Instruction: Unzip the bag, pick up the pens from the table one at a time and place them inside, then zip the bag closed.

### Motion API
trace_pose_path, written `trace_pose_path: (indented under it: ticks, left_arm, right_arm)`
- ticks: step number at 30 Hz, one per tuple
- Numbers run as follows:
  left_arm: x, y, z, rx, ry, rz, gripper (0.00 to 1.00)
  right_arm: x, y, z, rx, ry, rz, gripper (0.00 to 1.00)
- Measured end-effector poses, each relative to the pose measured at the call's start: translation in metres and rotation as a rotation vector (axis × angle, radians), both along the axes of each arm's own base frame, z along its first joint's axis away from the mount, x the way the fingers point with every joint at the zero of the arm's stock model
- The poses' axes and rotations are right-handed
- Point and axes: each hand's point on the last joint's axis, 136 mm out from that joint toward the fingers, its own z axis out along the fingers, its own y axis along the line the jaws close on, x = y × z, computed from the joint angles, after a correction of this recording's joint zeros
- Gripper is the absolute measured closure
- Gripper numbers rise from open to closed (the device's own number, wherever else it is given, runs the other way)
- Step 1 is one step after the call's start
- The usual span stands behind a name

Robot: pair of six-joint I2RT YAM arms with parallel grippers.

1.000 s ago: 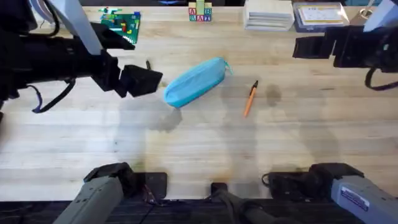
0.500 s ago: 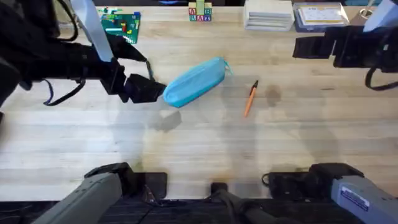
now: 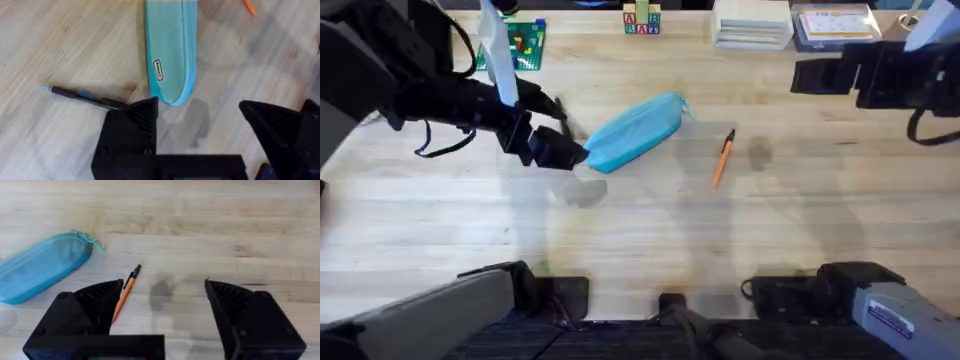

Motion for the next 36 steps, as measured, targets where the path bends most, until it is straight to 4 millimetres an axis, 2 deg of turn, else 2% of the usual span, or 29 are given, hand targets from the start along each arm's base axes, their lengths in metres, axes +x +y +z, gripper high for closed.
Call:
trace_pose_path:
  ticks: [13, 25, 36]
  left_arm:
    - [0.012, -0.001, -0.027, -0.013, -0.019, -0.109, 0.006]
    - [0.034, -0.009, -0.038, -0.11, -0.071, -0.121, 0.006]
    - [0.034, -0.016, -0.061, -0.186, -0.04, -0.162, 0.006]
  right_arm:
    - [0.0, 0.0, 0.0, 0.0, 0.0, 0.0, 0.003]
    - [0.0, 0.0, 0.0, 0.0, 0.0, 0.0, 0.003]
    - [0.0, 0.0, 0.0, 0.0, 0.0, 0.0, 0.003]
